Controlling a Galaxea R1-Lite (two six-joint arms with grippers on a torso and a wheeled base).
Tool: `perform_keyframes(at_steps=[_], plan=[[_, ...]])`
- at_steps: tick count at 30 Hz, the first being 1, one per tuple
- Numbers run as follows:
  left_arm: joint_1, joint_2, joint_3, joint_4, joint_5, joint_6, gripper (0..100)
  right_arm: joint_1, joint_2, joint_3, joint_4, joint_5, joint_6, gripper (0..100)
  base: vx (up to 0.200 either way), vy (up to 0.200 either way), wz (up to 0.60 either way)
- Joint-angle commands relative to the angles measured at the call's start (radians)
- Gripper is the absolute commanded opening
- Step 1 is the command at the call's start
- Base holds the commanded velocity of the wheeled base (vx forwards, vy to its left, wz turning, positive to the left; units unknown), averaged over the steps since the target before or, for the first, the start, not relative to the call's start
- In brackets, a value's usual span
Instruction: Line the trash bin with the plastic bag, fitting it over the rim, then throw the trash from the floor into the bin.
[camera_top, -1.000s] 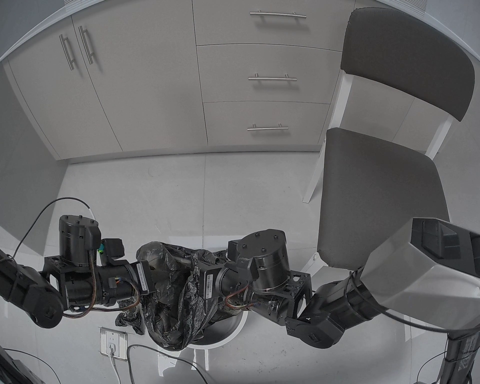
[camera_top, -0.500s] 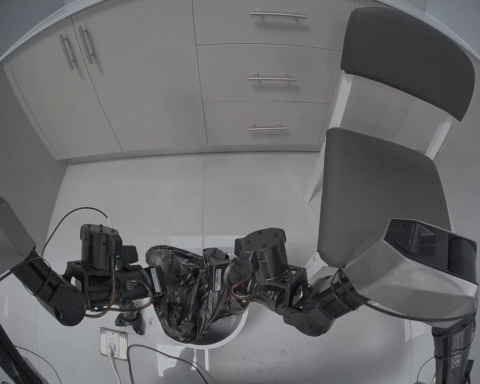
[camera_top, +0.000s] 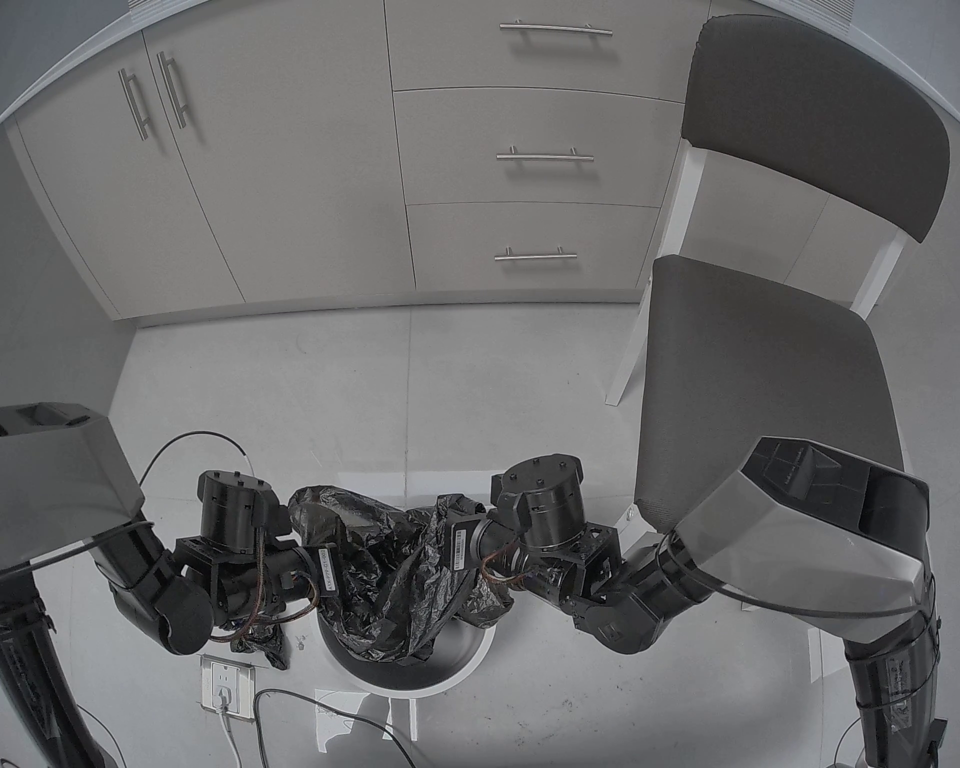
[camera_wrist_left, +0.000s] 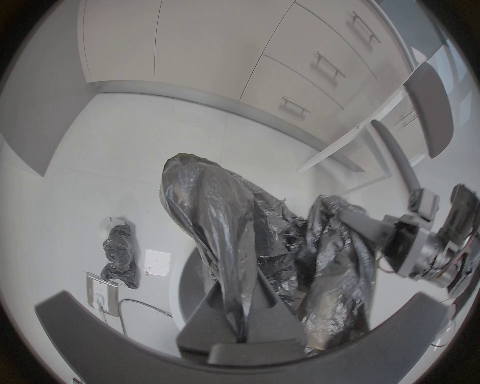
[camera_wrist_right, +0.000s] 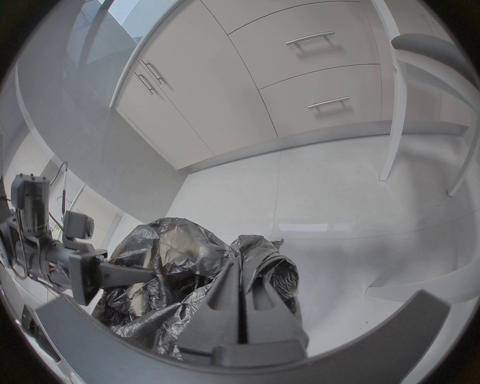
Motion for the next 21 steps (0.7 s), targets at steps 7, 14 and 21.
perform_keyframes(at_steps=[7, 14, 21], plan=[[-0.007, 0.116, 0.023, -0.050, 0.069, 0.050, 0, -0.034, 0.023, 0.001, -0.002, -0.002, -0.001, 0, 0.000, 0.000, 0.00], [0.003, 0.113, 0.138, -0.159, 0.086, 0.078, 0, -0.034, 0.019, 0.040, -0.003, -0.006, -0.018, 0, 0.000, 0.000, 0.00], [0.000, 0.127, 0.256, -0.306, 0.083, 0.078, 0, -0.032, 0.034, 0.127, -0.154, -0.004, -0.078, 0, 0.000, 0.000, 0.00]])
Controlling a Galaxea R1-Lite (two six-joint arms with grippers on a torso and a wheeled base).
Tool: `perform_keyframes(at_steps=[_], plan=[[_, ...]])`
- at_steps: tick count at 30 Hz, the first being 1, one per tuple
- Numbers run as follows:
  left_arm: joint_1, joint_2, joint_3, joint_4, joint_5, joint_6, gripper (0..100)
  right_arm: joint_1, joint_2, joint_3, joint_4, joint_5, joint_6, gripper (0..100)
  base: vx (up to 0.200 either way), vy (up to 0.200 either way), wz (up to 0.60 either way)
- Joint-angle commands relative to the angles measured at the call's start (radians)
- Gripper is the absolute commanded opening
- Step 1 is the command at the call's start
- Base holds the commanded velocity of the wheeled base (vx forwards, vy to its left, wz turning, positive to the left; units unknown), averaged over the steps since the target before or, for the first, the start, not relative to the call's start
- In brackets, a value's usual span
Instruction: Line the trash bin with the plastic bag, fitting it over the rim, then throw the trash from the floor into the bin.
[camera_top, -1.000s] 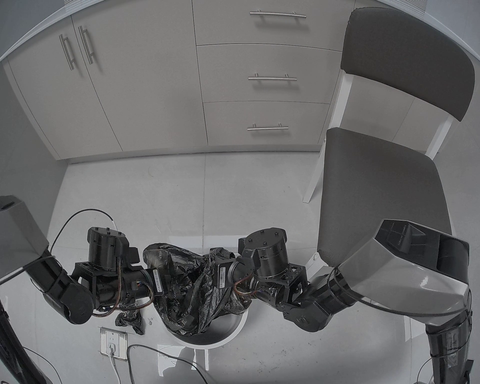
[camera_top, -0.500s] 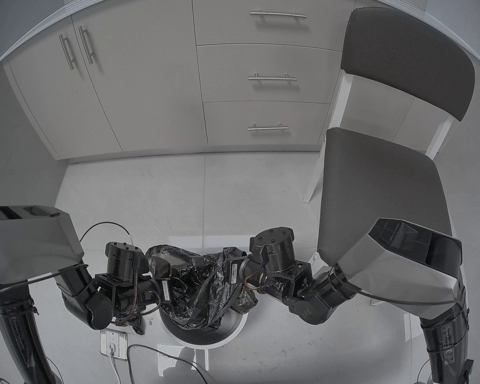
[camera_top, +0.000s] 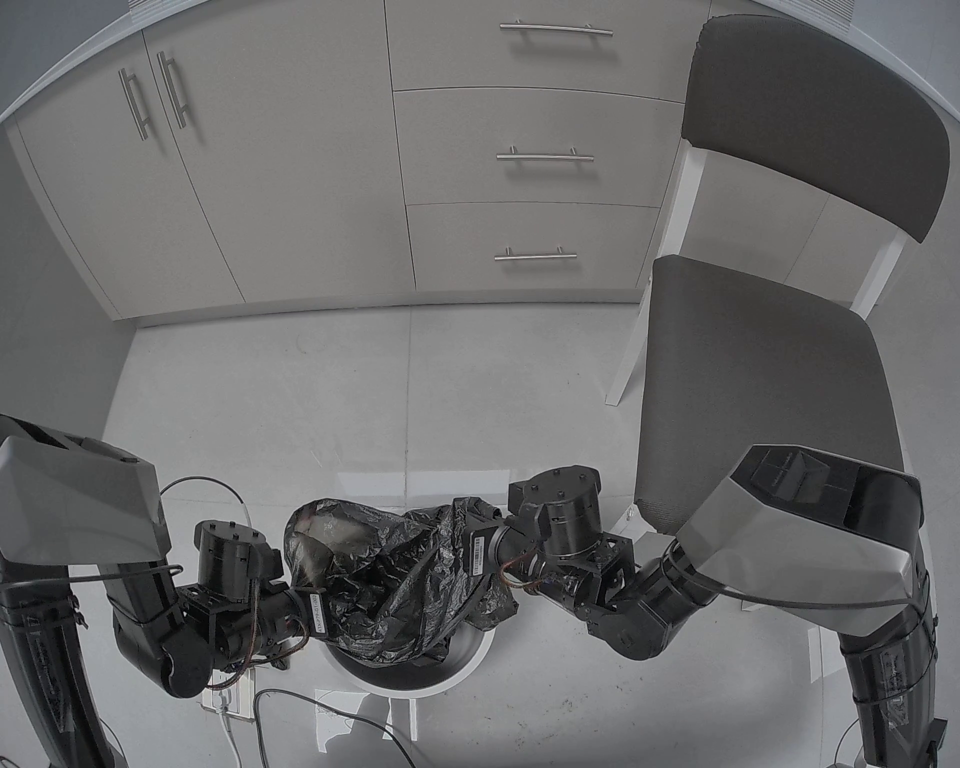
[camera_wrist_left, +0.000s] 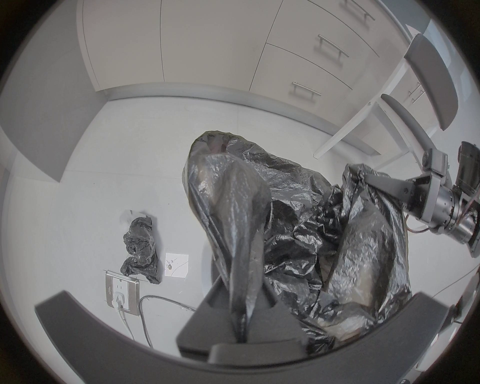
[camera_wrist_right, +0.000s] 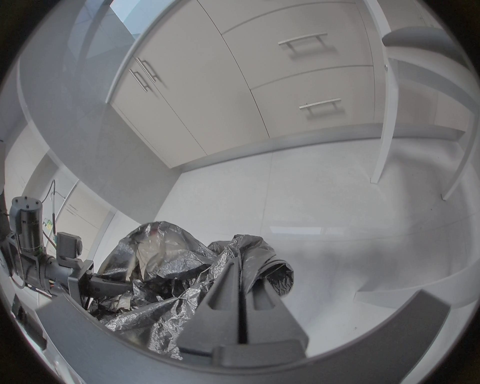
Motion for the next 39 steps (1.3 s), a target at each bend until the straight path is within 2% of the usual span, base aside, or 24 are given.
perform_keyframes(at_steps=[1, 5, 11, 19, 20, 25, 32, 39], plan=[[-0.005, 0.015, 0.085, -0.052, -0.001, 0.001, 0, 0.001, 0.016, 0.075, -0.063, 0.001, -0.032, 0, 0.000, 0.000, 0.00], [-0.019, 0.018, 0.136, -0.089, 0.001, 0.004, 0, 0.001, 0.019, 0.119, -0.110, 0.001, -0.046, 0, 0.000, 0.000, 0.00], [-0.025, 0.044, 0.191, -0.237, -0.010, 0.037, 0, 0.000, 0.027, 0.139, -0.164, 0.007, -0.069, 0, 0.000, 0.000, 0.00], [-0.025, 0.040, 0.211, -0.245, -0.009, 0.043, 0, 0.000, 0.030, 0.134, -0.161, 0.009, -0.071, 0, 0.000, 0.000, 0.00], [-0.025, 0.041, 0.211, -0.247, -0.009, 0.043, 100, 0.000, 0.028, 0.133, -0.160, 0.009, -0.071, 0, 0.000, 0.000, 0.00], [-0.026, 0.038, 0.228, -0.248, -0.010, 0.044, 100, 0.004, 0.035, 0.127, -0.157, 0.009, -0.071, 0, 0.000, 0.000, 0.00], [-0.026, 0.049, 0.305, -0.352, -0.004, 0.050, 100, 0.006, 0.044, 0.116, -0.157, 0.009, -0.072, 0, 0.000, 0.000, 0.00], [0.003, 0.058, 0.291, -0.352, 0.011, 0.084, 100, 0.012, 0.045, 0.122, -0.157, 0.009, -0.071, 0, 0.000, 0.000, 0.00]])
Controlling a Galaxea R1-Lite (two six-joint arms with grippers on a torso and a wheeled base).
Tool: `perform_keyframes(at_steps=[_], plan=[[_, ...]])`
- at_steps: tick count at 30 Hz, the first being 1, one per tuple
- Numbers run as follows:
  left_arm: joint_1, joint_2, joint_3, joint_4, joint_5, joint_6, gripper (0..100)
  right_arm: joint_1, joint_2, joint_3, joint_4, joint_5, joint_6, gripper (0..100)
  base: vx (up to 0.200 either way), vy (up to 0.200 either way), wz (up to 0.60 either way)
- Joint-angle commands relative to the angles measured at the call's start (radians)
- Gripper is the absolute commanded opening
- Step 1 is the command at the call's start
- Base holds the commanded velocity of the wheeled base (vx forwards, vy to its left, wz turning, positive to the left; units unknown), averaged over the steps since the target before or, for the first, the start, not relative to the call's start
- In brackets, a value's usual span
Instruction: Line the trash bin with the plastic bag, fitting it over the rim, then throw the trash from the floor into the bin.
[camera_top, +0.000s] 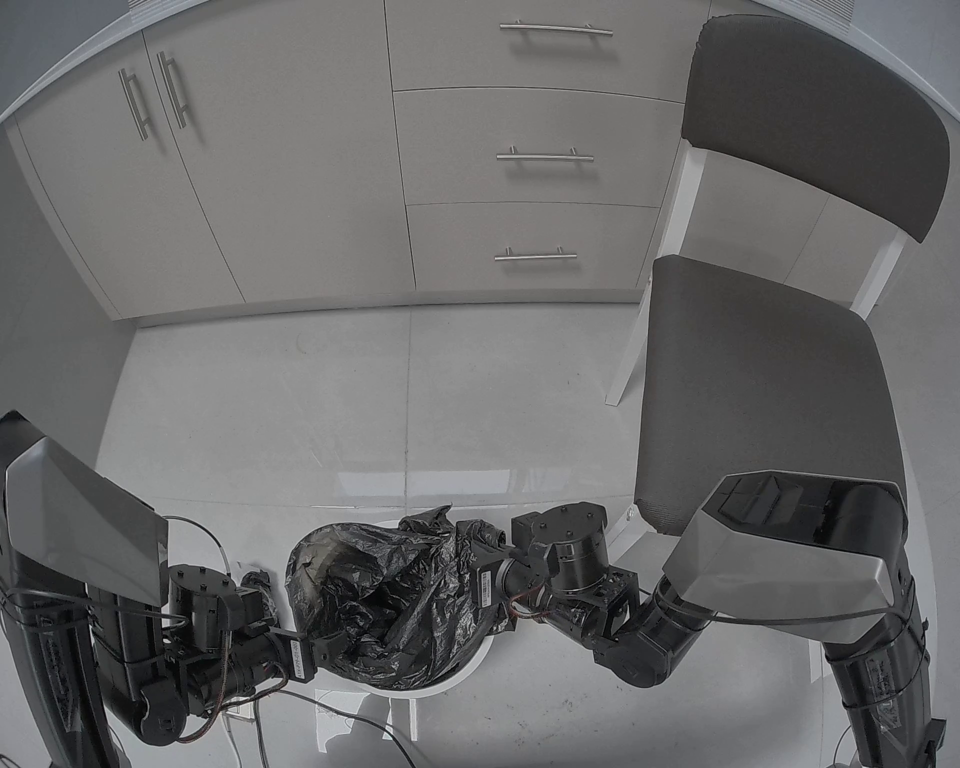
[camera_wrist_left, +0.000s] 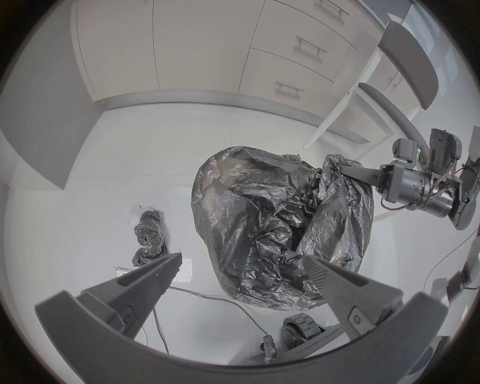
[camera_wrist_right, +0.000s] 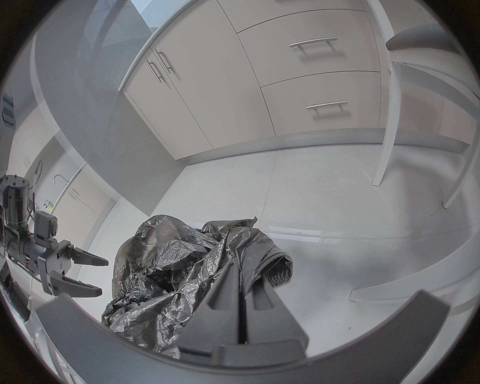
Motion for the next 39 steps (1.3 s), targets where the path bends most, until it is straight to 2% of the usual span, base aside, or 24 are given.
perform_keyframes(at_steps=[1, 5, 8, 13, 18, 30, 39], plan=[[0.025, 0.024, -0.014, 0.000, 0.025, 0.008, 100, 0.004, -0.003, 0.013, -0.001, 0.000, 0.001, 0, 0.000, 0.000, 0.00], [0.050, 0.073, -0.049, 0.000, 0.099, 0.012, 100, 0.004, -0.008, 0.022, -0.004, -0.002, 0.002, 0, 0.000, 0.000, 0.00], [0.056, 0.084, -0.064, 0.000, 0.106, 0.019, 100, 0.006, -0.006, 0.019, -0.006, 0.000, 0.001, 0, 0.000, 0.000, 0.00], [0.081, 0.105, -0.093, 0.000, 0.111, 0.096, 100, 0.006, 0.000, 0.014, -0.006, 0.000, 0.001, 0, 0.000, 0.000, 0.00], [0.081, 0.144, -0.113, 0.000, 0.152, 0.150, 100, 0.006, 0.003, 0.013, -0.008, 0.000, 0.002, 0, 0.000, 0.000, 0.00], [0.055, 0.180, -0.102, 0.000, 0.142, 0.168, 100, -0.002, 0.005, 0.010, -0.009, -0.002, 0.010, 0, 0.000, 0.000, 0.00], [0.025, 0.157, 0.003, 0.002, 0.076, 0.170, 100, -0.006, 0.005, 0.008, -0.006, -0.006, 0.013, 0, 0.000, 0.000, 0.00]])
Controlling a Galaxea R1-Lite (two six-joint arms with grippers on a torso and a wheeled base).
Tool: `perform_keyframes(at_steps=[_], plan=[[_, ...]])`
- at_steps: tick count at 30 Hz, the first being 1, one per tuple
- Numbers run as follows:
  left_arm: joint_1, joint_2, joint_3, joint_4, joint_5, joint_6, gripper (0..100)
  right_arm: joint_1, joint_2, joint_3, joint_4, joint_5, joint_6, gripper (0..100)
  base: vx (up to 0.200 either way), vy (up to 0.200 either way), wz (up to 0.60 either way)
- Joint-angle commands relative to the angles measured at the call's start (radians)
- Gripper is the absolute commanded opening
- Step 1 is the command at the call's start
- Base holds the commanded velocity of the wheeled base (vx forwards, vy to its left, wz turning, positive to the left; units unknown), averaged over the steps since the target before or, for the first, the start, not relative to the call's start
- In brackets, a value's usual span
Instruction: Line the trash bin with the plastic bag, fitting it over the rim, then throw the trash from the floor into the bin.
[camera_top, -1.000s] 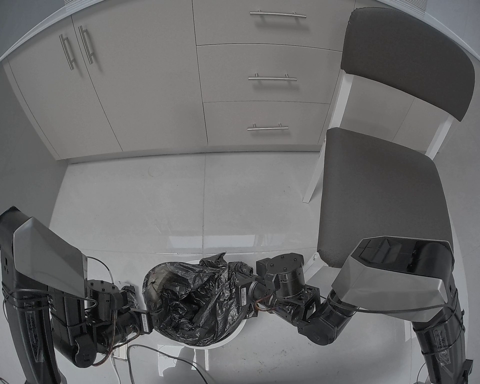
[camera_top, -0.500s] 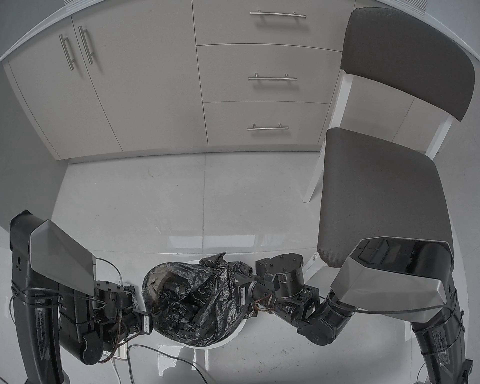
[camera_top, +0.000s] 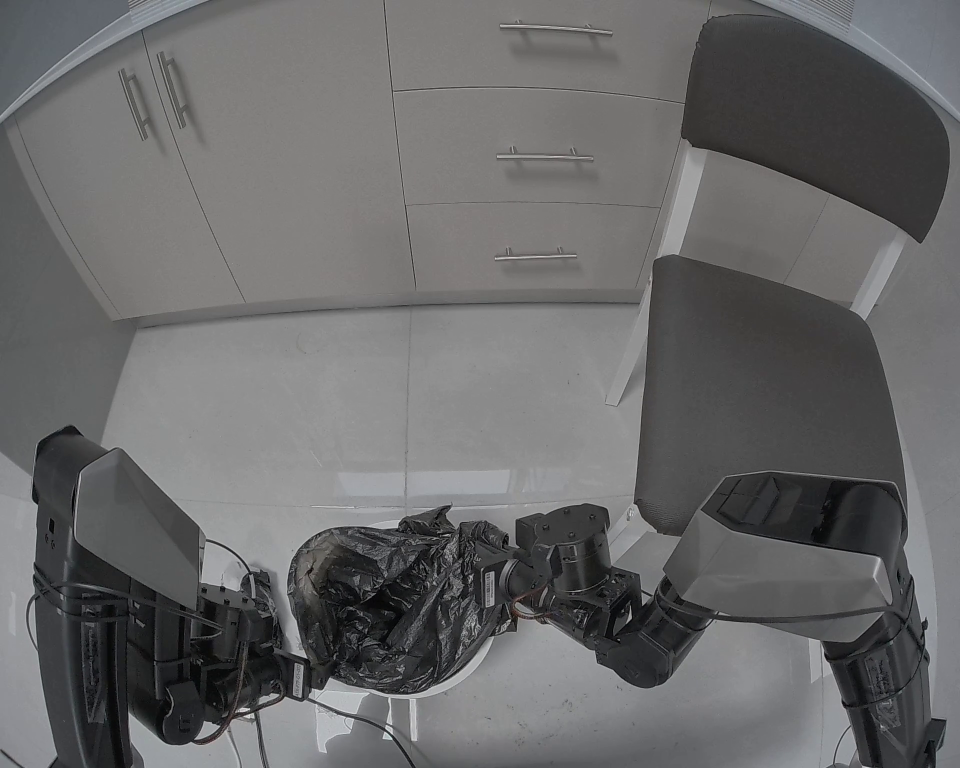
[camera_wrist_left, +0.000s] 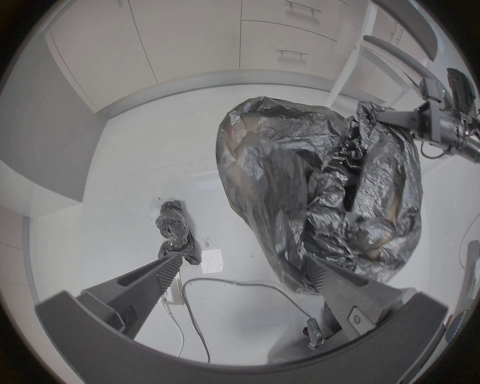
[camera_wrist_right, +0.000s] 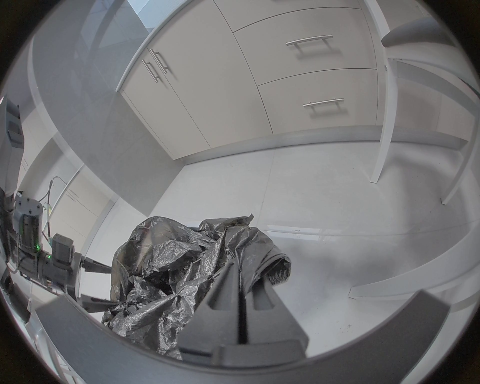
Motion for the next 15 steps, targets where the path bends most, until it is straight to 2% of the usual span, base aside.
perform_keyframes(at_steps=[1, 15], plan=[[-0.007, -0.012, 0.039, 0.000, -0.019, 0.001, 100, -0.001, 0.000, -0.001, 0.000, 0.000, 0.000, 0, 0.000, 0.000, 0.00], [-0.012, 0.062, 0.061, 0.023, -0.031, 0.136, 100, -0.016, 0.020, -0.019, -0.002, -0.008, 0.031, 0, 0.000, 0.000, 0.00]])
